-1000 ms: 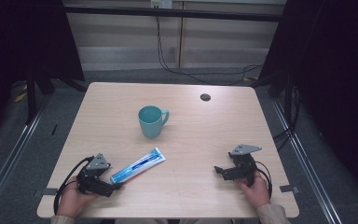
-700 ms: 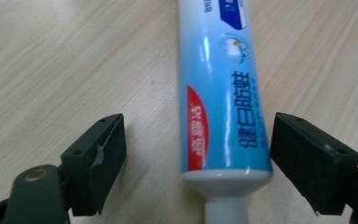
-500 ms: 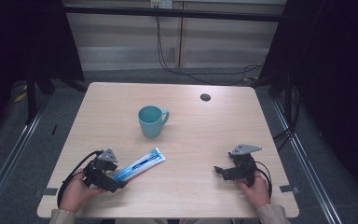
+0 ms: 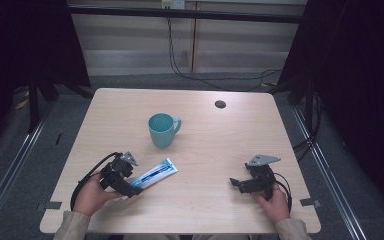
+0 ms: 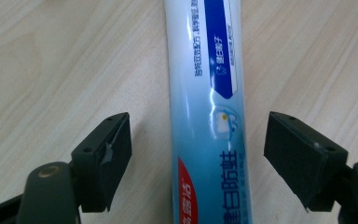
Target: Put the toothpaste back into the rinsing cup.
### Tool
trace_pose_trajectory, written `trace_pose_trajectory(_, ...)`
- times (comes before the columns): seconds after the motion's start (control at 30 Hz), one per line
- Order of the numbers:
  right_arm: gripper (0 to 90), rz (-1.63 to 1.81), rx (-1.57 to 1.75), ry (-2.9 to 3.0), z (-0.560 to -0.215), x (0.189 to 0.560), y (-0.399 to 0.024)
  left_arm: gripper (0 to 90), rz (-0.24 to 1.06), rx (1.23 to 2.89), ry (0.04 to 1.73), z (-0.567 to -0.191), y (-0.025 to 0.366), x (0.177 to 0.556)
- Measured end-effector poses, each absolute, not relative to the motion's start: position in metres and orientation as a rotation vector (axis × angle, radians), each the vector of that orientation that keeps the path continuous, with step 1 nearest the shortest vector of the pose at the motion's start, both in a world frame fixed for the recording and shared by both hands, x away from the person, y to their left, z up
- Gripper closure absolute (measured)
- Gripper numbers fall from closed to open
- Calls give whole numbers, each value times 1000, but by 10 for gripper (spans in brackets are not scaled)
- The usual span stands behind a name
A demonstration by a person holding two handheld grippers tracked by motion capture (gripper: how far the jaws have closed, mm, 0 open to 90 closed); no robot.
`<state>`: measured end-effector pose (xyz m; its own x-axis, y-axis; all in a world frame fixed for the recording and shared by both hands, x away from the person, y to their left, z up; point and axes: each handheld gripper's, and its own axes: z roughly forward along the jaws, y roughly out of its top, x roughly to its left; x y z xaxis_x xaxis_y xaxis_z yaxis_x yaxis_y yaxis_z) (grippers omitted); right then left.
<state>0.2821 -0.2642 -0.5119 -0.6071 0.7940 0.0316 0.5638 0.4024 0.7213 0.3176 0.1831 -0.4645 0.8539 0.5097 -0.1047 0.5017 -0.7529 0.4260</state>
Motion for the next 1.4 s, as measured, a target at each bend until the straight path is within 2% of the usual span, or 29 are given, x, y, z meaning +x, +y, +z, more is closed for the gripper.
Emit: trace_pose_trajectory(1.4, 127, 1023, 1179, 2347, -512, 282, -264, 261, -6, 2712, 729, -470, 141, 340)
